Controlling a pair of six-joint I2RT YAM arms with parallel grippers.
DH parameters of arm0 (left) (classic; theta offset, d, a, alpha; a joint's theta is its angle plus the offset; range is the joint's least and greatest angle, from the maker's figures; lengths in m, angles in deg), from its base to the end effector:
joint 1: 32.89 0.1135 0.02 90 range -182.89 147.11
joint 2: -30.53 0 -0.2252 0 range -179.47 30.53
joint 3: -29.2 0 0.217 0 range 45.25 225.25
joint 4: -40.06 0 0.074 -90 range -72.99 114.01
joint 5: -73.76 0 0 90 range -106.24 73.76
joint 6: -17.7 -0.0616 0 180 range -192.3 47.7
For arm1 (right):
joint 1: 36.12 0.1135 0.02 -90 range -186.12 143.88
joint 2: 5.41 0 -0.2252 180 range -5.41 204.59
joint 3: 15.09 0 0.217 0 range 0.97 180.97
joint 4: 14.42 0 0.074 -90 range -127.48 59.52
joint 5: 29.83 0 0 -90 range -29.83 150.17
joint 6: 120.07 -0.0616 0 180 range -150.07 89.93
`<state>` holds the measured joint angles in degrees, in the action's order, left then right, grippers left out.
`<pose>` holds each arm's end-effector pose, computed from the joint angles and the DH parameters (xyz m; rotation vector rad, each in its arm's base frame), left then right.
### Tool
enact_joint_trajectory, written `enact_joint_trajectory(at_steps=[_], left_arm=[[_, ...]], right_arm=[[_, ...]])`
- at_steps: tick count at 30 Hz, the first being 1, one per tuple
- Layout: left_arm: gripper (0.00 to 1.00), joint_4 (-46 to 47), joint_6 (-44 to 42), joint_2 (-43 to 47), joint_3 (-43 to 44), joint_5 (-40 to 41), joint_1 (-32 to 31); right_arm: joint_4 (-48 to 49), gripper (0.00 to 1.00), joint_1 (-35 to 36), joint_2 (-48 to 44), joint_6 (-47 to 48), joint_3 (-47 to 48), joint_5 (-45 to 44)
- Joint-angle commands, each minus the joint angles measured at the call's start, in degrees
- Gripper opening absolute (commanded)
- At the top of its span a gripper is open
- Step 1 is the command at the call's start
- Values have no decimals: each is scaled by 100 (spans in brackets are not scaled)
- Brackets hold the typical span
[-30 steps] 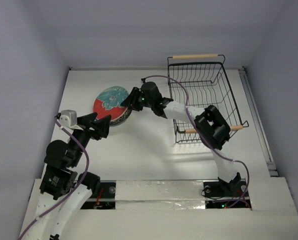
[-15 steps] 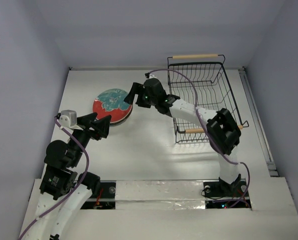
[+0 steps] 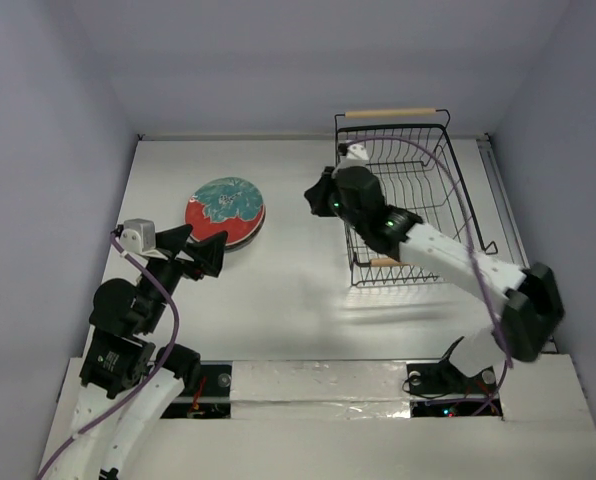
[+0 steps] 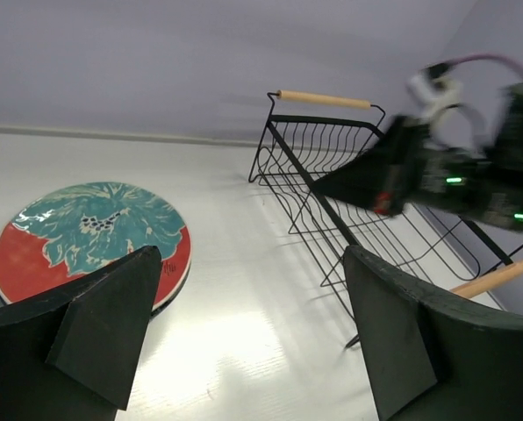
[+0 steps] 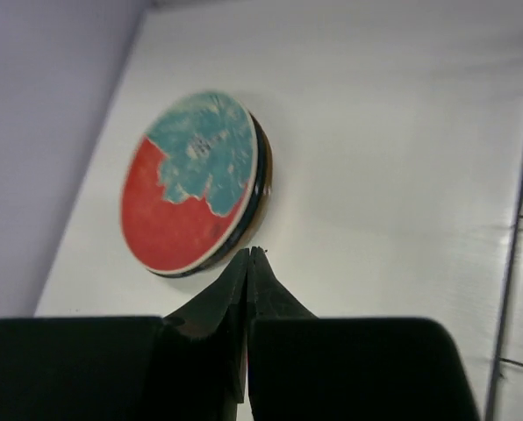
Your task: Unload the plates from the dish rack
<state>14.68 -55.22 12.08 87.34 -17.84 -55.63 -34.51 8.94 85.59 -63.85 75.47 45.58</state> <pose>0.0959 -0.0421 0.3569 0.0906 1.3431 -0.6076 0.2696 0.2481 0.2901 -0.0196 1.9765 0.6721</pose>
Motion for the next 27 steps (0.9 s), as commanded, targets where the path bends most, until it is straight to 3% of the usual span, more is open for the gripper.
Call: enact_joint_trajectory(at_steps=[1, 2, 5, 8, 9, 10, 16, 18, 27], left_arm=[[84, 124, 58, -96, 28, -147, 33], [86, 106, 50, -114, 36, -130, 33], [89, 106, 32, -202, 72, -50, 33], [89, 159, 32, -298, 151, -77, 33], [90, 159, 32, -316, 186, -42, 33], [89, 141, 23, -368, 264, 2, 33], [90, -70, -47, -492, 861, 389, 33], [90, -18, -12, -475, 924, 442, 33], [93, 317, 129, -395, 608, 301, 33]], right_arm=[[868, 0, 91, -1529, 626, -844, -754], [1043, 0, 91, -1907, 705, -1110, -886], [1115, 19, 91, -3445, 987, -1961, -1510], [993, 63, 91, -4896, 1224, -2534, -2073], [888, 93, 91, -5221, 1251, -2606, -2248], [774, 100, 91, -5790, 1251, -2659, -2650], [421, 100, 91, -7367, 1260, -3090, -3874], [421, 100, 91, -7763, 1312, -3161, -3894], [-53, 100, 91, -7308, 1295, -3029, -3815]])
